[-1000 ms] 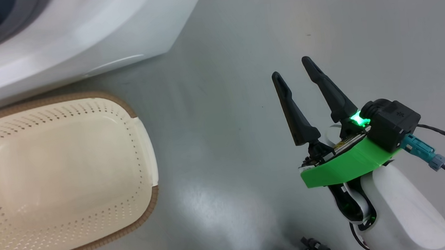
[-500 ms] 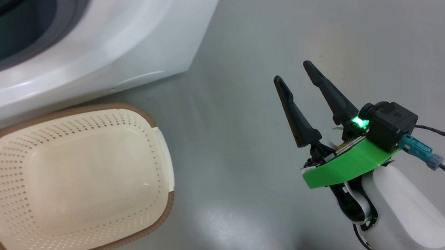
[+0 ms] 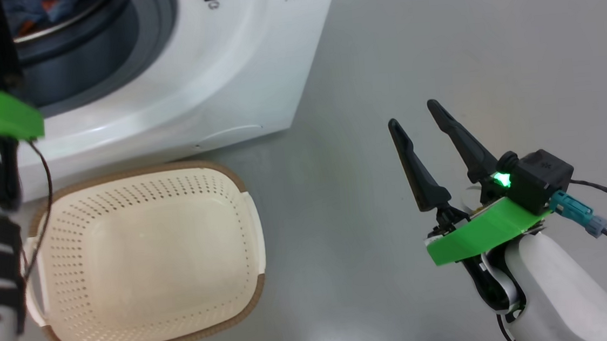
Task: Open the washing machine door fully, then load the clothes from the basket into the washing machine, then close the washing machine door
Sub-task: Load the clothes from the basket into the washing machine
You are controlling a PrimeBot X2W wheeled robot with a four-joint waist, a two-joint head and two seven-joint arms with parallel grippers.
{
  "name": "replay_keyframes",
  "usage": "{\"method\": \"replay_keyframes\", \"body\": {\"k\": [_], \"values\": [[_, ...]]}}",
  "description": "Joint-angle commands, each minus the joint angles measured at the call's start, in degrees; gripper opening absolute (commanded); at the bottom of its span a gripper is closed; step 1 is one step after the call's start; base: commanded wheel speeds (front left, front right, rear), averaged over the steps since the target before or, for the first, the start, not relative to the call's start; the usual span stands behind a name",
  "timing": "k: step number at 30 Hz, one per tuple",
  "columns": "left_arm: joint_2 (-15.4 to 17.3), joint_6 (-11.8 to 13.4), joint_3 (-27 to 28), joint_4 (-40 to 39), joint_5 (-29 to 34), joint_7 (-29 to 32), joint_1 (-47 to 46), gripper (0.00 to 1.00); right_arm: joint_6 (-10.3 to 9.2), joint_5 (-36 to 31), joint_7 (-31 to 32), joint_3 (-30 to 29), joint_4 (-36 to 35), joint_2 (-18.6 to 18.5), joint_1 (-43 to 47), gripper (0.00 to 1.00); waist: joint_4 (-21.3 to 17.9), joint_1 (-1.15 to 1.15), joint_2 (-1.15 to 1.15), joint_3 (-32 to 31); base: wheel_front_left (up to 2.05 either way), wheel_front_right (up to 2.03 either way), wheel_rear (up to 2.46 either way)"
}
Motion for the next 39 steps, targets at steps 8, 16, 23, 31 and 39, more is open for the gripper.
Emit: {"method": "replay_keyframes", "body": {"k": [8,16,23,31,39], "values": [[2.2,-0.1,3.5,-11.9,-0.2,-0.3,13.2,1.00,0.42,1.3,-0.5,0.7,-0.1,-1.5,3.1,1.00,2.5,0.01,0.00,-6.2,0.00,0.00,0.00],[0.2,0.0,6.5,-17.2,-0.1,-0.3,21.3,1.00,0.42,2.2,-0.5,1.4,1.0,-3.0,4.1,1.00,4.0,0.01,0.00,-10.7,0.00,0.00,0.00],[-1.9,0.0,9.2,-21.4,0.1,-0.3,29.6,1.00,0.42,3.1,-0.5,1.7,1.6,-4.1,5.8,1.00,4.5,0.01,0.00,-14.6,0.00,0.00,0.00],[-4.4,0.0,11.7,-24.8,1.3,-0.3,38.7,1.00,0.42,4.2,-0.5,1.9,2.2,-5.6,7.9,1.00,5.1,0.01,0.00,-19.1,0.00,0.00,0.00],[-7.1,-0.1,14.6,-29.5,3.1,-0.3,46.5,1.00,0.42,5.1,-0.5,2.3,2.3,-6.8,9.9,1.00,5.3,0.01,0.00,-22.4,0.00,0.00,0.00]]}}
